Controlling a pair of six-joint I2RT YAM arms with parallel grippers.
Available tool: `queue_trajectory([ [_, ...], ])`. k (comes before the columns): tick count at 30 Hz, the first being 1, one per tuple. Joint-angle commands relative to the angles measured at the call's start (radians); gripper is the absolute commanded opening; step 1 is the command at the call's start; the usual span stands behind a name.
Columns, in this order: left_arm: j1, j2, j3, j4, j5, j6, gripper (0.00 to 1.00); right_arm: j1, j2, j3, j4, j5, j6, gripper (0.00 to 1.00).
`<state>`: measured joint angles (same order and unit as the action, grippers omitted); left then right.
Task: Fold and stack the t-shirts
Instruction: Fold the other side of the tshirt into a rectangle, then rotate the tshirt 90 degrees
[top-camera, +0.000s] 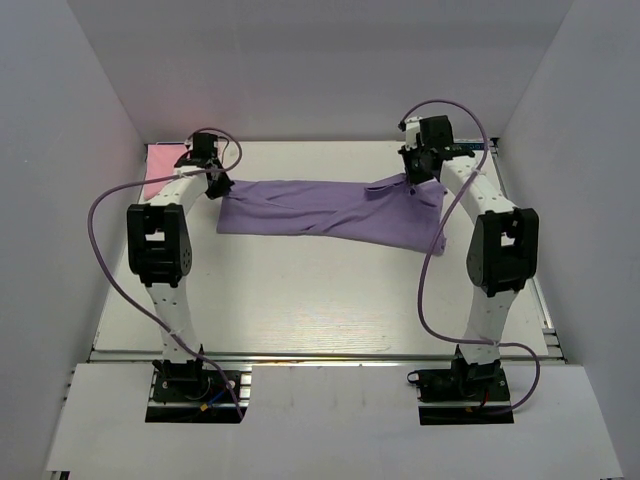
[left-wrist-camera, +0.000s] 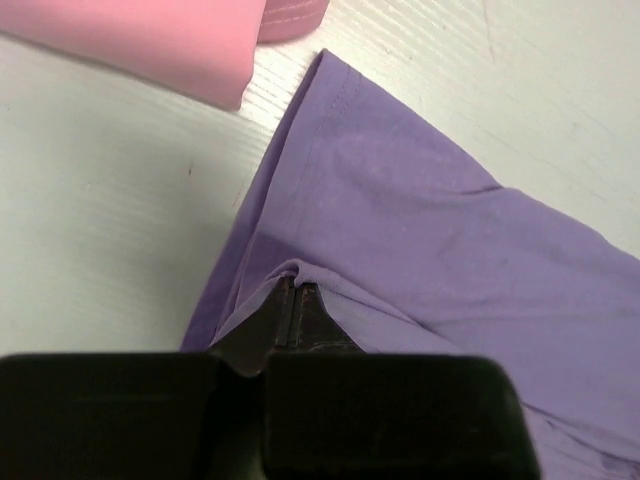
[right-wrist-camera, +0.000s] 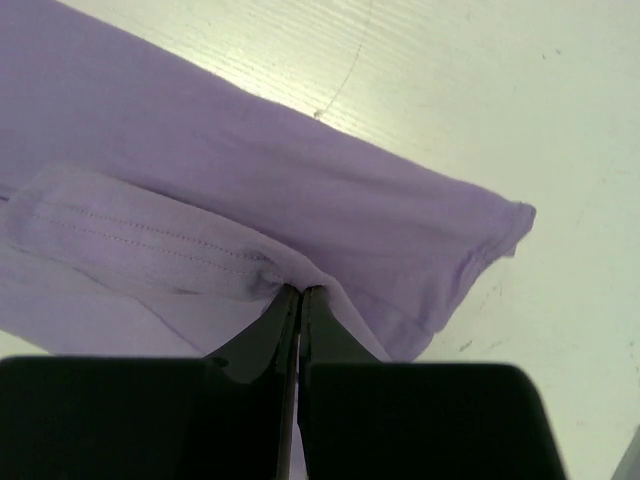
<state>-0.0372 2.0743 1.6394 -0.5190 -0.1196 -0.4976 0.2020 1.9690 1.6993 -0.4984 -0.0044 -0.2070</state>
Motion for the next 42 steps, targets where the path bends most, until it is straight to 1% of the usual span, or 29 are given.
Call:
queue_trajectory([
  [1,0.007,0.041,0.069,-0.027,-0.023,0.005,0.0,-0.01,0.047,0.084,0.021,-0.037,-0.023,0.0],
  [3,0.007,0.062,0.079,-0.038,-0.023,0.005,0.0,-0.013,0.096,0.106,0.024,-0.034,-0.026,0.0],
  [4,0.007,0.063,0.089,-0.038,-0.023,0.005,0.07,-0.015,0.108,0.143,0.018,-0.023,-0.029,0.0],
  [6,0.007,0.072,0.089,-0.024,-0.034,-0.004,0.1,-0.016,0.161,0.184,0.021,-0.022,-0.049,0.0],
  [7,0.007,0.072,0.089,-0.003,-0.043,-0.004,0.3,-0.016,0.177,0.21,0.035,-0.016,-0.069,0.0],
  [8,0.007,0.061,0.08,0.011,-0.052,-0.004,0.45,-0.016,0.224,0.226,0.046,-0.02,-0.084,0.04],
  [9,0.007,0.061,0.08,0.011,-0.052,-0.004,0.83,-0.016,0.238,0.256,0.058,-0.035,-0.098,0.09],
  [10,0.007,0.052,0.08,0.02,-0.052,-0.004,1.0,-0.018,0.275,0.305,0.055,-0.023,-0.109,0.21],
  [11,0.007,0.052,0.094,0.02,-0.052,-0.004,1.0,-0.015,0.313,0.374,0.029,-0.011,-0.117,0.35],
  [12,0.007,0.043,0.105,0.02,-0.052,-0.004,1.0,-0.013,0.329,0.404,0.012,0.0,-0.114,0.46],
  [13,0.007,0.029,0.105,0.02,-0.052,0.007,1.0,-0.013,0.355,0.466,-0.015,0.035,-0.105,0.77],
  [14,0.007,0.02,0.105,0.02,-0.052,0.007,1.0,-0.012,0.363,0.476,-0.019,0.043,-0.086,0.9],
  [17,0.007,-0.019,0.115,0.03,-0.043,0.033,1.0,-0.016,0.328,0.441,0.0,0.073,-0.04,0.9],
  [18,0.007,-0.028,0.115,0.043,-0.022,0.042,1.0,-0.016,0.283,0.427,0.009,0.079,-0.016,0.9],
  [20,-0.003,-0.039,0.115,0.043,-0.011,0.065,1.0,-0.015,0.252,0.364,0.009,0.08,0.004,0.9],
  [21,-0.013,-0.048,0.115,0.043,0.015,0.082,1.0,-0.013,0.193,0.346,0.006,0.078,0.041,0.9],
  [22,-0.013,-0.048,0.115,0.043,0.037,0.096,1.0,-0.013,0.174,0.298,0.001,0.07,0.056,0.9],
  [23,-0.013,-0.057,0.115,0.068,0.114,0.106,1.0,-0.015,0.131,0.246,0.0,0.014,0.102,0.9],
  [25,-0.023,-0.057,0.076,0.103,0.21,0.134,1.0,-0.009,0.058,0.156,0.012,-0.121,0.127,0.9],
  [26,-0.023,-0.057,0.065,0.132,0.277,0.143,1.0,-0.007,0.044,0.066,0.035,-0.199,0.141,0.9],
  [30,-0.067,-0.057,0.013,0.174,0.353,0.156,1.0,-0.001,0.01,-0.039,0.073,-0.369,0.167,0.9],
  [33,-0.089,-0.025,-0.004,0.183,0.379,0.165,1.0,0.01,0.053,-0.035,0.07,-0.391,0.185,0.9],
  [37,-0.11,0.017,-0.015,0.159,0.373,0.174,1.0,0.02,0.158,0.043,0.055,-0.407,0.199,0.9],
  [39,-0.11,0.029,-0.029,0.159,0.373,0.174,1.0,0.03,0.198,0.068,0.058,-0.37,0.245,0.9],
  [42,-0.11,0.029,-0.085,0.14,0.354,0.185,1.0,0.028,0.255,0.124,0.11,-0.238,0.297,0.9],
])
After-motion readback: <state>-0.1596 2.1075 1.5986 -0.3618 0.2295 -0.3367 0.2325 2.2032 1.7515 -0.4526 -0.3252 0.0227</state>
